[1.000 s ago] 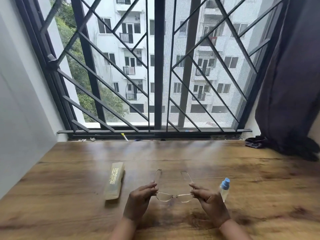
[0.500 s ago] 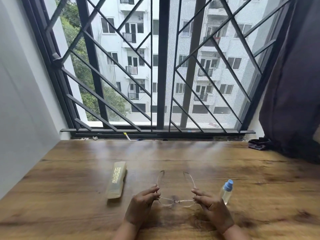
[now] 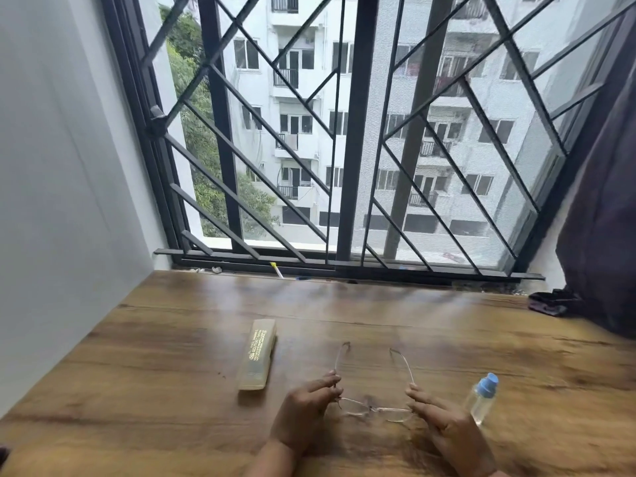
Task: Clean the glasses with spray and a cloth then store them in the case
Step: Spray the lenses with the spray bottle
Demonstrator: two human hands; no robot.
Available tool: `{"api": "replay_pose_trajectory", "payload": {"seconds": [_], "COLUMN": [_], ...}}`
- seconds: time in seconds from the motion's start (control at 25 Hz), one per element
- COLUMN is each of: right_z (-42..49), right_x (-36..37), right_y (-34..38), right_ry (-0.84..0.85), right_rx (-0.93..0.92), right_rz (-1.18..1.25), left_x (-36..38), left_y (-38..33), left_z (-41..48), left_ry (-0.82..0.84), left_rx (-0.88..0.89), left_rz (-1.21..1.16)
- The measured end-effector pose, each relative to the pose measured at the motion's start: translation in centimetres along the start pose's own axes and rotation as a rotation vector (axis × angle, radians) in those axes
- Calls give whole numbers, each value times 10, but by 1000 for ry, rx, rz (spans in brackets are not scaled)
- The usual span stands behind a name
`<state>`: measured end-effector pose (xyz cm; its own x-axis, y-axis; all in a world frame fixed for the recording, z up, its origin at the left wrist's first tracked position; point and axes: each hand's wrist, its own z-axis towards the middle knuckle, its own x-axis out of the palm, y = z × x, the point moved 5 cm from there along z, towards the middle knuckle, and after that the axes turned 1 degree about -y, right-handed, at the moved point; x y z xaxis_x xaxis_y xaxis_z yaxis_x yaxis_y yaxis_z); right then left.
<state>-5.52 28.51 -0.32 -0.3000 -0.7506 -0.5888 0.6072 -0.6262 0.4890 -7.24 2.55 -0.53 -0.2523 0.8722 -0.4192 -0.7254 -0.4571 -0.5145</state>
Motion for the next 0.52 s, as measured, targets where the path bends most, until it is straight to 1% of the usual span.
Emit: {"api": "replay_pose_trajectory", "payload": {"seconds": [0.52], "right_z": [3], "right_x": [0], "right_y": [4], "right_ry": [25], "right_rx": [-91], "right_rz": [-58], "left_x": [1], "left_y": [5], "left_z": [-4], "left_ry": [-12], "left_rx": [-9], "left_rz": [10]}}
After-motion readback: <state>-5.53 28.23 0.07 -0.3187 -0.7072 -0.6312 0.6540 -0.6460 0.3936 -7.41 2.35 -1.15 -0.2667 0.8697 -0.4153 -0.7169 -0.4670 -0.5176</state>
